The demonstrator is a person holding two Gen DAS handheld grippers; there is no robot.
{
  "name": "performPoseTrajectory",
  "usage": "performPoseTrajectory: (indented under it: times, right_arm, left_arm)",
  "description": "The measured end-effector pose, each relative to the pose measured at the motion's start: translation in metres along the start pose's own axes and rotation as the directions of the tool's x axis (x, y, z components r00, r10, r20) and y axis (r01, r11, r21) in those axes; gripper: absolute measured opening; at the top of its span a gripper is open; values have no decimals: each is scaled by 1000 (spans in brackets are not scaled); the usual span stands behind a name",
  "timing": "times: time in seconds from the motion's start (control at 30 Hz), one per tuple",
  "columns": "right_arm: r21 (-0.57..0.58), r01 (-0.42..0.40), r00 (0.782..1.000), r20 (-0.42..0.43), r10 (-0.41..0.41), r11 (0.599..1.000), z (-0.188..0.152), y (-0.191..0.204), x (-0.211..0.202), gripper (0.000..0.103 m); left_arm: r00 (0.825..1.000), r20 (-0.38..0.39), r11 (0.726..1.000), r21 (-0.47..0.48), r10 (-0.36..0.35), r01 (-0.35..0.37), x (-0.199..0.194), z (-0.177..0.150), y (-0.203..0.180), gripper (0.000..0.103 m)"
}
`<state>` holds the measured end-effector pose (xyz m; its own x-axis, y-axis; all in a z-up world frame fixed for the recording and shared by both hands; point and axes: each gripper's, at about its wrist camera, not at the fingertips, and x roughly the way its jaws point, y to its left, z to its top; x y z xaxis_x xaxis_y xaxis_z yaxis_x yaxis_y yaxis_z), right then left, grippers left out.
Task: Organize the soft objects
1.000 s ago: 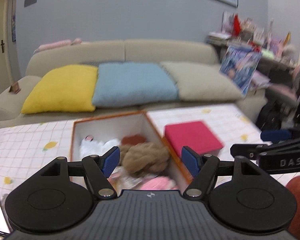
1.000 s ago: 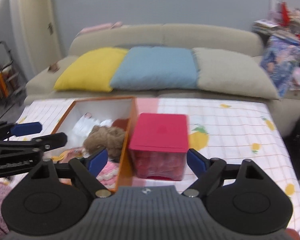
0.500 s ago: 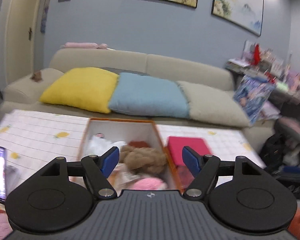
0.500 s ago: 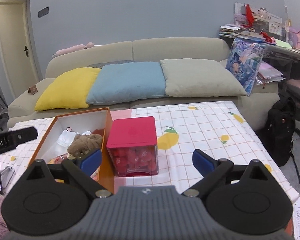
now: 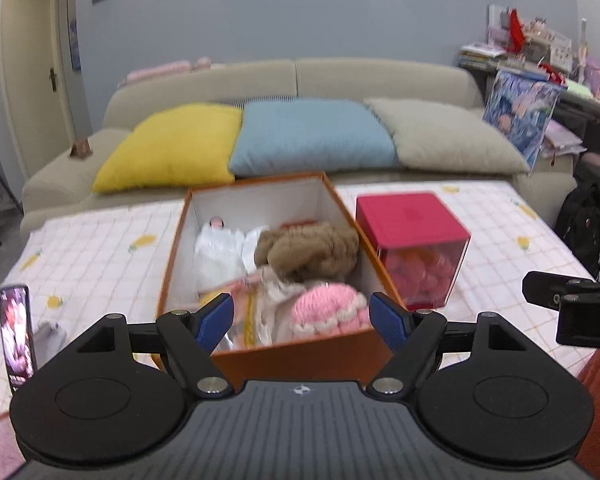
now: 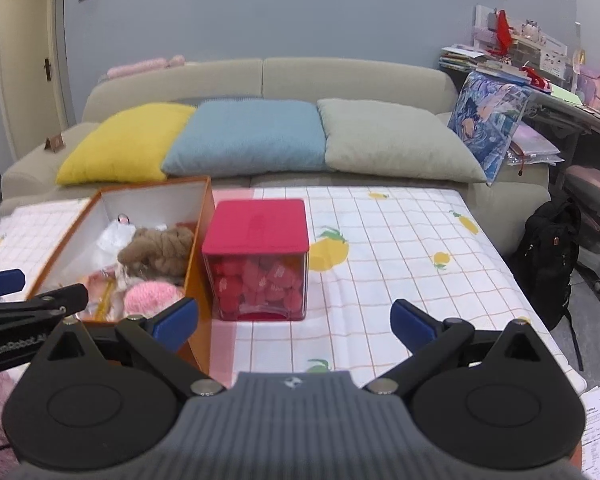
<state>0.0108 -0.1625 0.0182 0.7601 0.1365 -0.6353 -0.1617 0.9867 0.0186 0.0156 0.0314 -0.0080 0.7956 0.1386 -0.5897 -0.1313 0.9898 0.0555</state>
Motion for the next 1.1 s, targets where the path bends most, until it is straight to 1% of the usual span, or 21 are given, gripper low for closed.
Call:
performPoseTrajectory:
  times: [0.13, 0.4, 0.73, 1.1]
  right_arm:
    - [-11, 15, 998, -53, -16, 1000, -5, 2, 12, 100]
    - [3, 11, 997, -75, -11, 1000, -8, 0, 18, 100]
    - [3, 8, 998, -59, -8, 1000, -6, 0, 16, 100]
    - [5, 12, 999, -46, -12, 1000, -5, 1, 16, 100]
  left_arm:
    - [1000, -19, 1000, 22, 4, -3, 7, -7, -4, 90]
    - [999, -53, 999, 41, 5, -3, 11, -11, -8, 90]
    - [999, -50, 999, 44, 7, -5, 11, -9, -7, 90]
    - [999, -46, 999, 47, -9, 11, 11, -7, -8, 90]
